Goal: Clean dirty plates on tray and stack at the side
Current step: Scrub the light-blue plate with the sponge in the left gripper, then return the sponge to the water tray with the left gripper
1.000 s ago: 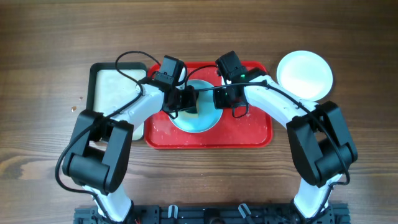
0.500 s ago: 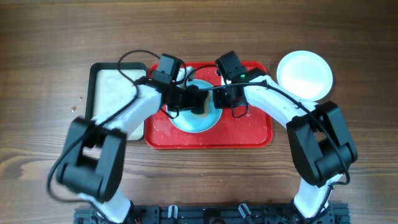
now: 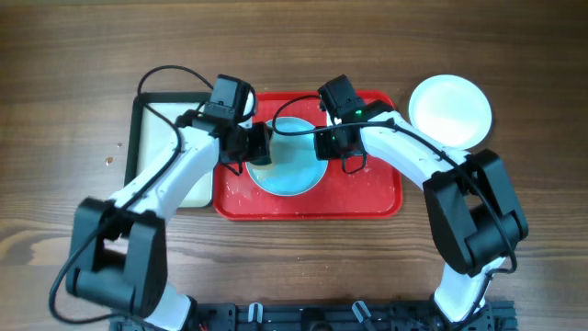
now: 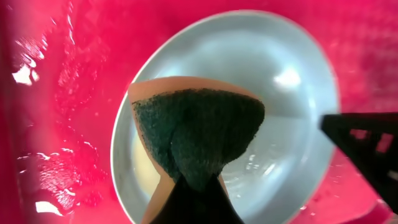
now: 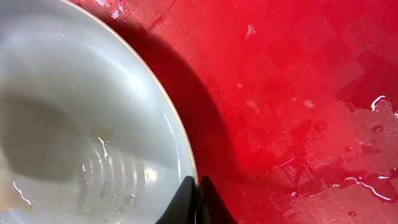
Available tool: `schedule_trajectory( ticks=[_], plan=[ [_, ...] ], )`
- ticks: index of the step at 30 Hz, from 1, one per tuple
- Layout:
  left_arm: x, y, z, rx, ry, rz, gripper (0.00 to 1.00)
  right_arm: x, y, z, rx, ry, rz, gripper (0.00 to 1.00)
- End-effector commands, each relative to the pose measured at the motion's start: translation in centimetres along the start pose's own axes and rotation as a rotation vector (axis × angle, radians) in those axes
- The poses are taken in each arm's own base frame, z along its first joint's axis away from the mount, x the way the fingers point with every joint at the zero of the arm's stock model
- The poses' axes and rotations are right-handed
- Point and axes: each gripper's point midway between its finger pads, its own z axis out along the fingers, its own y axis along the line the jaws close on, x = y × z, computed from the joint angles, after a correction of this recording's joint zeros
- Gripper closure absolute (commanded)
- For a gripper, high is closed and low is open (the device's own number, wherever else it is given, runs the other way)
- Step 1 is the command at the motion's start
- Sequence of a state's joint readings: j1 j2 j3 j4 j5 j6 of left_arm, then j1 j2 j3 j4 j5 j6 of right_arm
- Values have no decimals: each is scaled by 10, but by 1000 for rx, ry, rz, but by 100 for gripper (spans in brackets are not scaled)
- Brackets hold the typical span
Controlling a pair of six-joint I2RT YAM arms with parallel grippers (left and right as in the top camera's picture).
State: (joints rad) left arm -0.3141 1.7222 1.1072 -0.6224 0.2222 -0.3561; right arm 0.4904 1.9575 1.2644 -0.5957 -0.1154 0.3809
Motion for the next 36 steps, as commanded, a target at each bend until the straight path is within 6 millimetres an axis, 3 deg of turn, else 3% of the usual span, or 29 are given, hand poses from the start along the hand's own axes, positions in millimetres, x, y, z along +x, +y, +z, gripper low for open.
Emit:
schedule_trajectory(
  ticks=[1,6,12,15,21,24,26,27,31,36],
  plan=[
    [5,16,23,-73,41,-1,96,5,4,3,-9,11,-16,96],
    [20,20,46,-88,116,-4,96,5,4,3,-10,11,-16,96],
    [37,-37,53,159,191,49,96,5,4,3,-10,10,-16,96],
    [39,-62,46,287,206,65,96,5,4,3,-10,10,-17,96],
    [4,-58,4,288,49,66,96,5,4,3,-10,10,-21,96],
    [-21,-29,-24,177,-76,27,96,5,4,3,-10,10,-22,96],
    [-32,2,-41,68,-141,-21,96,5,4,3,-10,10,-22,95],
    [-38,28,-52,-26,-178,-62,96,5,4,3,-10,10,-23,95],
    [-36,103,-70,-279,-186,-122,94,5,4,3,-10,10,-22,95],
    [-26,156,-80,-409,-129,-128,92,4,4,3,-10,9,-23,95]
  ],
)
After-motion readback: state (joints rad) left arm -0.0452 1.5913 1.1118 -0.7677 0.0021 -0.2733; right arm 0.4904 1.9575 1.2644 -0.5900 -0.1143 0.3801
